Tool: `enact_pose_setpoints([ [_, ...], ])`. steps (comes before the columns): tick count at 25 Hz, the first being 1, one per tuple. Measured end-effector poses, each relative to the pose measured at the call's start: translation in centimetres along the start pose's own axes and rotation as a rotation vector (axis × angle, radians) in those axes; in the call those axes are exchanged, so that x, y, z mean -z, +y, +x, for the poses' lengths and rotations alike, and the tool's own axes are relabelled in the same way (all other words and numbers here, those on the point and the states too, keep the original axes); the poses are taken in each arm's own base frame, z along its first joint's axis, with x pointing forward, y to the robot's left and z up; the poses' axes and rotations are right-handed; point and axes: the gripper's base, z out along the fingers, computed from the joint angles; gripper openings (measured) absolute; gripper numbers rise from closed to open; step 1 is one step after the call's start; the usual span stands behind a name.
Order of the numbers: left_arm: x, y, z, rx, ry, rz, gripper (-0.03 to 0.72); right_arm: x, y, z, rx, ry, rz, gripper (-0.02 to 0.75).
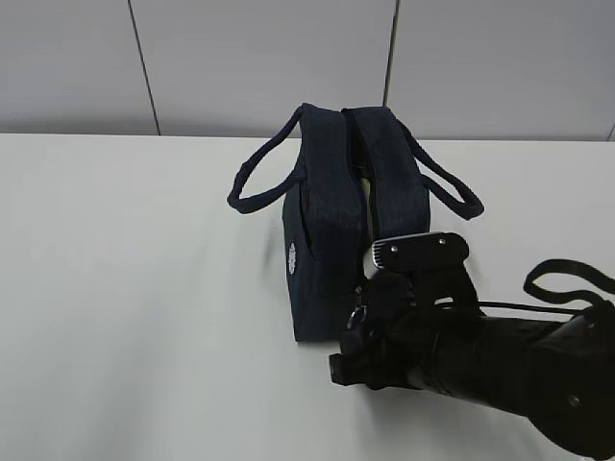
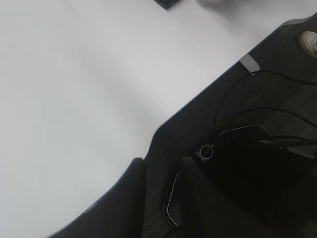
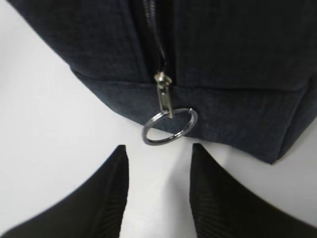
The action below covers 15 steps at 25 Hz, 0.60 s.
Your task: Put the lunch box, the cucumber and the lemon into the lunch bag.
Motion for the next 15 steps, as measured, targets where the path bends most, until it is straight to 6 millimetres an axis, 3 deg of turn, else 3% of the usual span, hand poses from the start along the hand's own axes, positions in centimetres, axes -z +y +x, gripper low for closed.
enact_pose_setpoints([
  [15, 0.00, 0.00, 0.00, 0.000, 0.000, 0.000, 0.153, -0.11, 0.17, 0.04, -0.037, 0.062, 0.006, 0.319],
])
